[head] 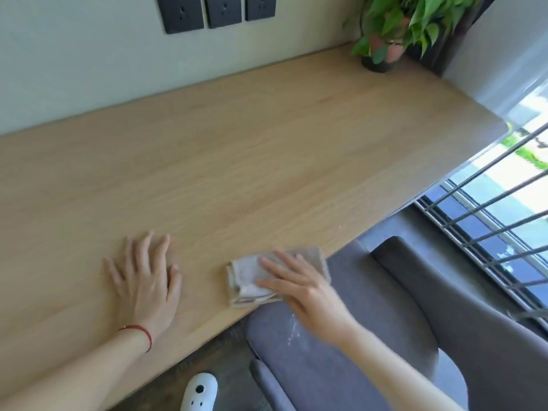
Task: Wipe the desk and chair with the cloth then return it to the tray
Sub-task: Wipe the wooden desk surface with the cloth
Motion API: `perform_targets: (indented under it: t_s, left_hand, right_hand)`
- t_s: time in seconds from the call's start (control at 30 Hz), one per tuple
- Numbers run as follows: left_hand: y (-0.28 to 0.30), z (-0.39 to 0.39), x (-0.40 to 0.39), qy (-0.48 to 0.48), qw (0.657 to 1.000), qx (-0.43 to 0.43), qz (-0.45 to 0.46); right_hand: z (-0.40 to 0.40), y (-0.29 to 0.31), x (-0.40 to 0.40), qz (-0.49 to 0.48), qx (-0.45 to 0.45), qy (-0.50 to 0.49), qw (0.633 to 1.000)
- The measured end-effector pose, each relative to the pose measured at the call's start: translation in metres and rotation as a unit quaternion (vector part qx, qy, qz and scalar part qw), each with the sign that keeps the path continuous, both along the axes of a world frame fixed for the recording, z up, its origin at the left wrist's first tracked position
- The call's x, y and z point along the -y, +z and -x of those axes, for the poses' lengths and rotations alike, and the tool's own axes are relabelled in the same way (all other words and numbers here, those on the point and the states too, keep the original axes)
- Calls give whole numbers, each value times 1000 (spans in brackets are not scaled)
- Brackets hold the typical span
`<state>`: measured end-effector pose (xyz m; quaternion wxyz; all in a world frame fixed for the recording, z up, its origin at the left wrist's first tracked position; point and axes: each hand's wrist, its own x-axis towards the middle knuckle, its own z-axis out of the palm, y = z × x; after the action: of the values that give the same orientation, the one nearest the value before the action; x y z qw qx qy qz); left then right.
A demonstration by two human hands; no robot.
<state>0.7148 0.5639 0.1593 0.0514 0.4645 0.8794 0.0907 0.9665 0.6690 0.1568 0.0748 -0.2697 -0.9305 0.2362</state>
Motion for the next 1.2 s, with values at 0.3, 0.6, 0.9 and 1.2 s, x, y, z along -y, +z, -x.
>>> perform_targets:
  t_s: [0.3,0.6,0.9,1.2]
  left_hand:
    - [-7,7,1,-12,999,-8,29]
    - [-9,7,3,37,999,12,-30]
    - [-11,9,3,19,1000,-5,-11]
    - [-9,7,2,61,998,12,-24]
  right_hand:
    - [89,5,-166,-24,7,-424,905]
    - [177,-4,2,-37,-39,6,999]
    - [107,8,-189,-74,46,-326,941]
    - [190,7,-40,-62,6,-18,998]
